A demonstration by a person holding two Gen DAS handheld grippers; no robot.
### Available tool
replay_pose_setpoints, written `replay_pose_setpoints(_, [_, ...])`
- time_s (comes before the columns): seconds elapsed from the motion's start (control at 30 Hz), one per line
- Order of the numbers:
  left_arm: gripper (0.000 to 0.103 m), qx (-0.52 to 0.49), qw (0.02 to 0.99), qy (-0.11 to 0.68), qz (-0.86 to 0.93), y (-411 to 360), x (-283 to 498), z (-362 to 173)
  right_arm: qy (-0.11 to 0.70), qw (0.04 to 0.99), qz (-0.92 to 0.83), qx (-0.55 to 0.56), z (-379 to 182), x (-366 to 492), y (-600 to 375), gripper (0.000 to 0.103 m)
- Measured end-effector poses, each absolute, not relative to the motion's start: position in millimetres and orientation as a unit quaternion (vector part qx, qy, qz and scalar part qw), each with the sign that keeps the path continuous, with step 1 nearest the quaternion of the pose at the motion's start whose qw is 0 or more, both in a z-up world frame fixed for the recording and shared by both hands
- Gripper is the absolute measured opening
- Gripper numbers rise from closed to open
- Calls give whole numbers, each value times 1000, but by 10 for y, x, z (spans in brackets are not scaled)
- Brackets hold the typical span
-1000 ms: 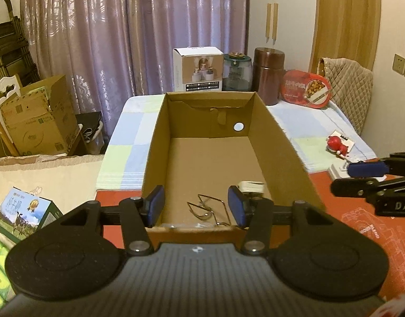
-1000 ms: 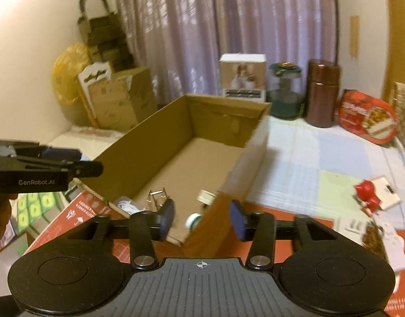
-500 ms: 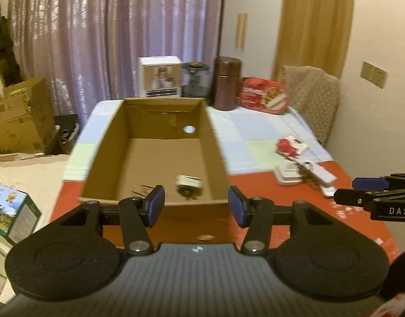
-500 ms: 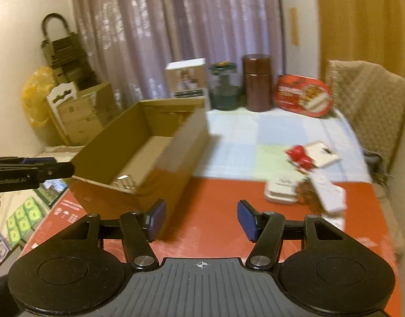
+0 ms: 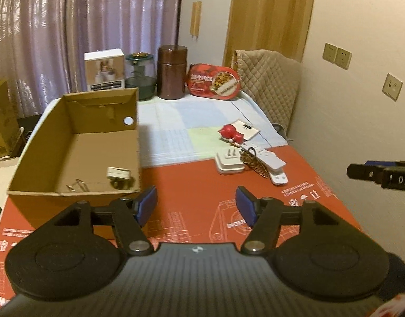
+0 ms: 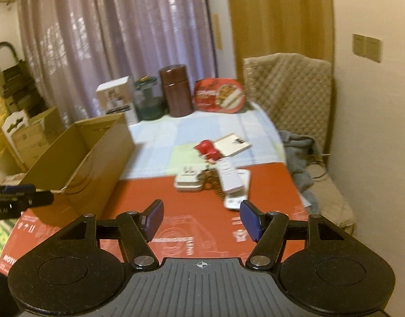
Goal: Organize rigid objects
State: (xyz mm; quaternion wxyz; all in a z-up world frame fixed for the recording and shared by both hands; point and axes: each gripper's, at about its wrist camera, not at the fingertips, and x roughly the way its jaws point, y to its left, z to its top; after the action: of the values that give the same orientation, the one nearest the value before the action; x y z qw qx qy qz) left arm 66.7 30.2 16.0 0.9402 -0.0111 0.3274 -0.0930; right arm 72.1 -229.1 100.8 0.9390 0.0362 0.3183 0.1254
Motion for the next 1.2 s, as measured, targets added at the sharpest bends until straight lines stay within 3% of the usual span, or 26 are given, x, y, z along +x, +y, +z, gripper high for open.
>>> replay_pose_setpoints(0.4, [66,5,936,340,-88,-130,1086,-86,345,931,107,41,672,1068,-2605,62])
replay_pose_setpoints(1.2, [67,19,918,382,-103,-582,2210,-1091,405,905,128,-1,-560,2522,-2314,62])
